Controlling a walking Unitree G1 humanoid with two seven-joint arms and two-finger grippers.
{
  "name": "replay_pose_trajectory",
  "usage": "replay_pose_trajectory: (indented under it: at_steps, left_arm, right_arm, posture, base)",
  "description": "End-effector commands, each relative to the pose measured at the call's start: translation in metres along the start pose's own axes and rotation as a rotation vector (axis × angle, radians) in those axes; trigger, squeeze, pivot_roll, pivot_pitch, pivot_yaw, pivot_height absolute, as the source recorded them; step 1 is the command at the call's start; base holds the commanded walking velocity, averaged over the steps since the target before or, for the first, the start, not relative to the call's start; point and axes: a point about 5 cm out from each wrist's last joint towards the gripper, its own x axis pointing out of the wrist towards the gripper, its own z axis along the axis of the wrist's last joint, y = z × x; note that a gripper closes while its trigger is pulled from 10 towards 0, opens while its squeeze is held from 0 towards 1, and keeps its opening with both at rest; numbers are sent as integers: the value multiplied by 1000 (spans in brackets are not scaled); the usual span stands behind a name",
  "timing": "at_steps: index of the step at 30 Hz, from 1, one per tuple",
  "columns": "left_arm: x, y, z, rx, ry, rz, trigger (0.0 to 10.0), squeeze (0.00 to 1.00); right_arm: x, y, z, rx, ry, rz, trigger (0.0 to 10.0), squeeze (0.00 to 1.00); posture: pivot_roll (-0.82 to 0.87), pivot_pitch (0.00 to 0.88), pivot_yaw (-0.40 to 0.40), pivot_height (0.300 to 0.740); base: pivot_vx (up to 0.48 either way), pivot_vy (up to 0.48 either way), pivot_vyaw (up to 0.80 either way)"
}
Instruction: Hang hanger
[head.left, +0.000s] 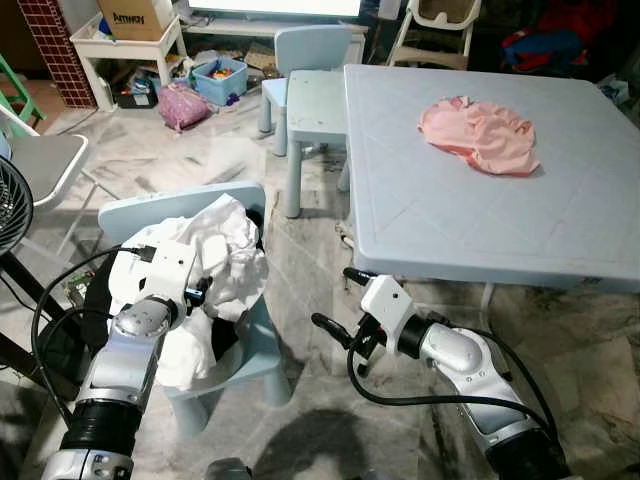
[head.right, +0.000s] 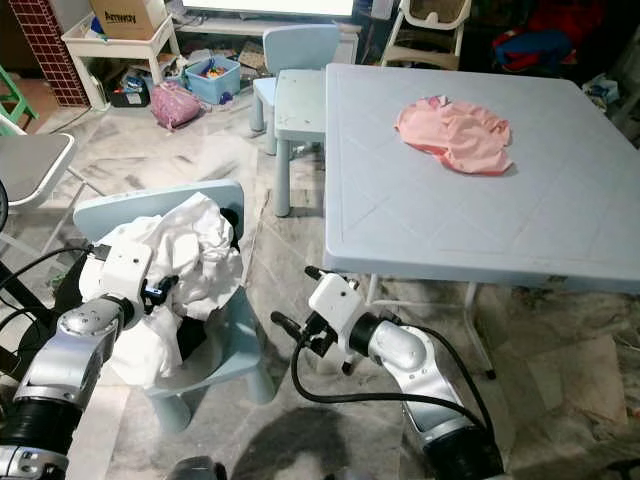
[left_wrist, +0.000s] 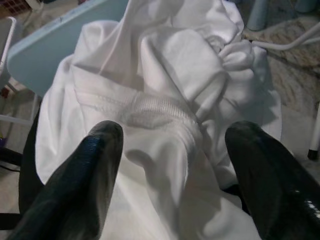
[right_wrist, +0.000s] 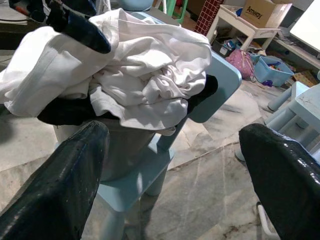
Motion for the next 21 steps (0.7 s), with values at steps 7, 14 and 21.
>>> replay_pose_trajectory:
  at_steps: [7, 14, 21]
  left_arm:
    - [8, -4, -2, -30, 46, -47, 10000, 0]
    - [13, -12, -10, 10, 91, -102, 10000, 0]
    - [15, -14, -18, 25, 115, -121, 706, 0]
  right_arm:
    - [0, 0, 0, -16, 4, 3, 10000, 0]
    - [1, 1, 0, -20, 3, 6, 10000, 0]
    - [1, 1, -1, -17, 2, 2, 10000, 0]
  posture:
    - [-18, 0, -36, 740]
    - [-21, 0, -29, 740]
    - [-23, 0, -26, 740]
  base:
    - [0, 0, 0]
    - [0, 0, 0]
    - [0, 0, 0]
